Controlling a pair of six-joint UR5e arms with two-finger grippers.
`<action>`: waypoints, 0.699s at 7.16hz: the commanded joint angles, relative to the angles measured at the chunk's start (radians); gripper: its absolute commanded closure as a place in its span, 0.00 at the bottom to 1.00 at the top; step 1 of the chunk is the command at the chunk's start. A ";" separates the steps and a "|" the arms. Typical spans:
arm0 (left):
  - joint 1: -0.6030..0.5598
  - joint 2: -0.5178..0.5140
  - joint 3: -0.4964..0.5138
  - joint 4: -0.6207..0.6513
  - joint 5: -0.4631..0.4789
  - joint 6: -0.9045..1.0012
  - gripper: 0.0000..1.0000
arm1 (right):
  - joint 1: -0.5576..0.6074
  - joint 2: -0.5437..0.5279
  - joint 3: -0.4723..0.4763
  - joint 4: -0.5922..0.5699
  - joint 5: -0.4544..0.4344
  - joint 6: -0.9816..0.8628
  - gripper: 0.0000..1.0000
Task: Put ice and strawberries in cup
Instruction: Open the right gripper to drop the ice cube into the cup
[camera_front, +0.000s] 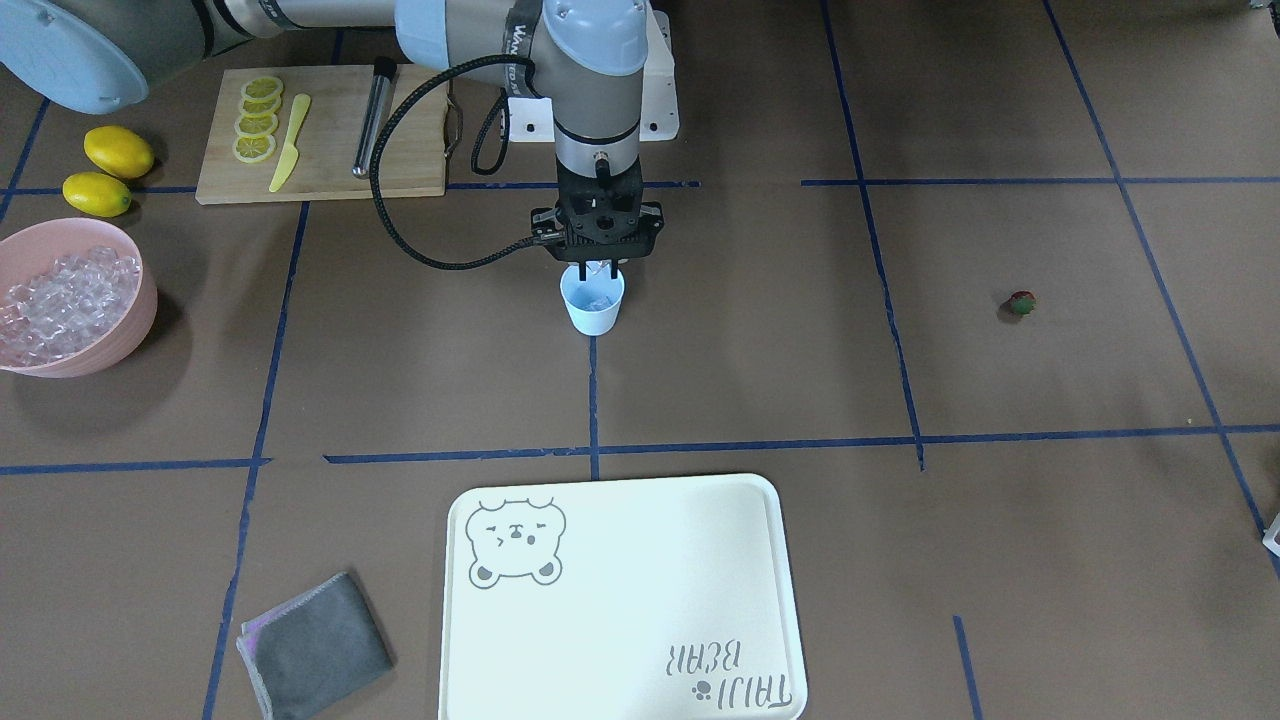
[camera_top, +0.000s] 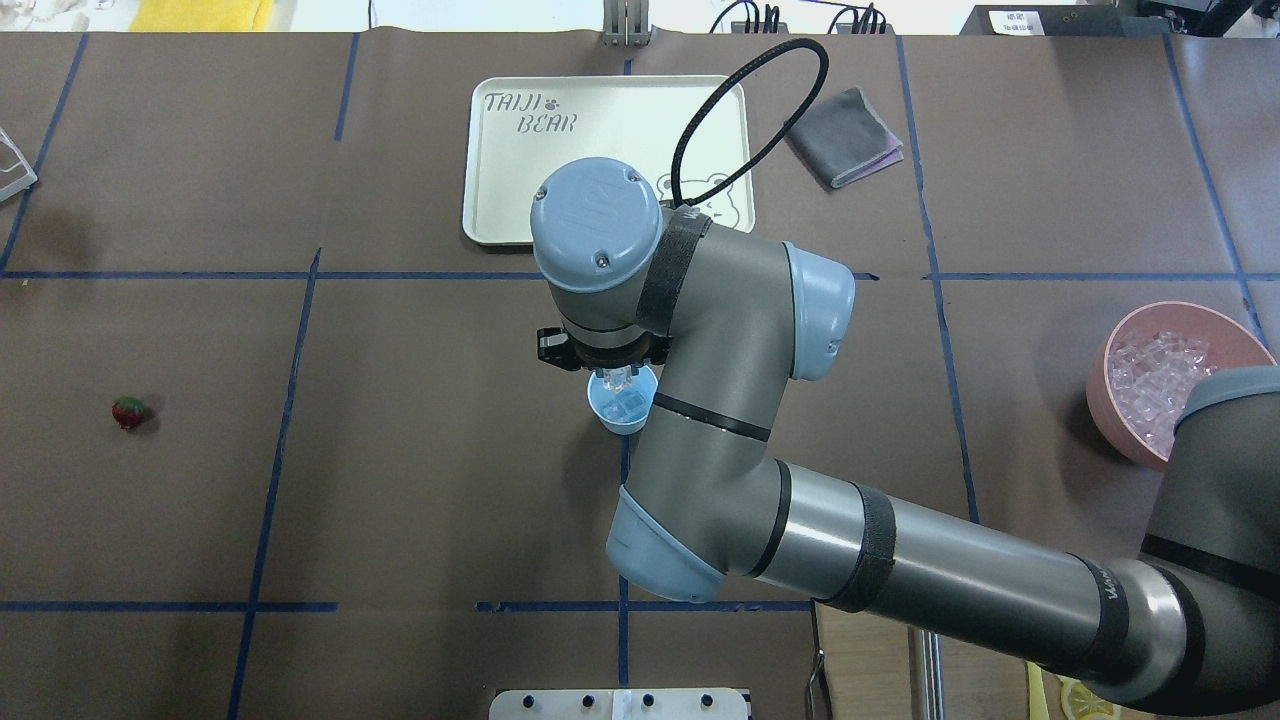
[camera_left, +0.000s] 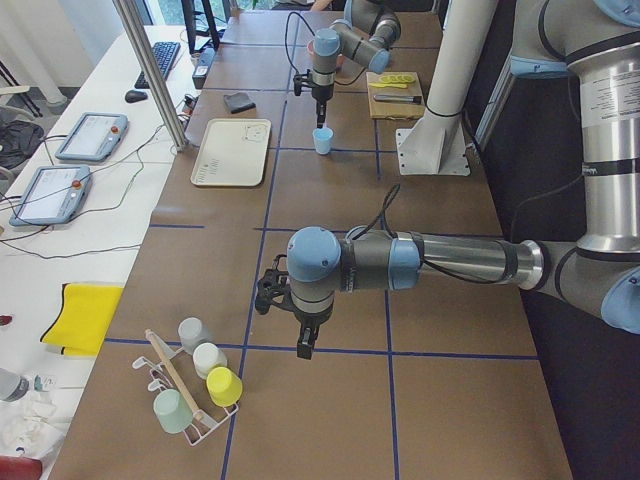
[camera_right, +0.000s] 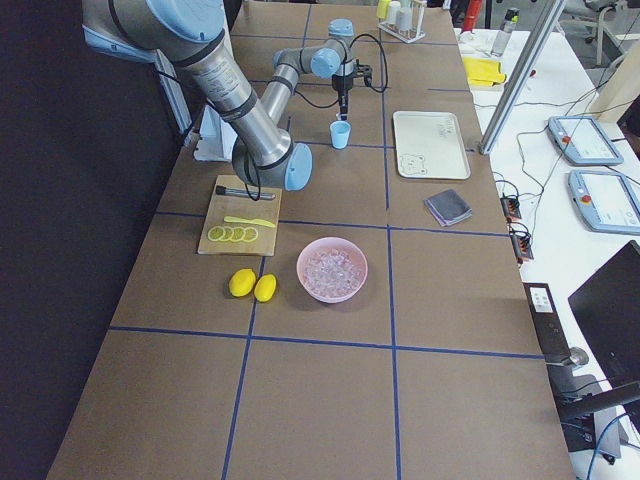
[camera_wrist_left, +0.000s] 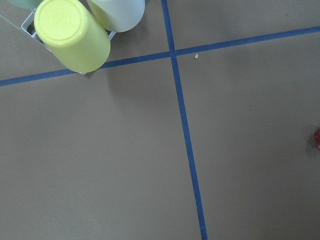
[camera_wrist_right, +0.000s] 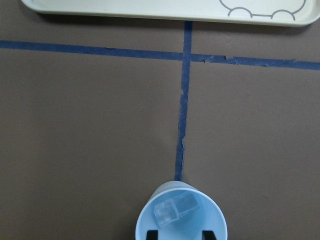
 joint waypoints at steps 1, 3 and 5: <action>0.000 0.003 -0.001 0.000 0.001 0.000 0.00 | -0.003 -0.007 0.003 -0.001 0.000 0.000 0.01; 0.000 0.003 -0.001 -0.001 0.001 0.000 0.00 | -0.003 -0.002 0.006 -0.001 0.000 0.003 0.01; 0.000 0.003 -0.001 -0.001 -0.006 0.000 0.00 | 0.058 -0.005 0.026 -0.006 0.015 -0.018 0.01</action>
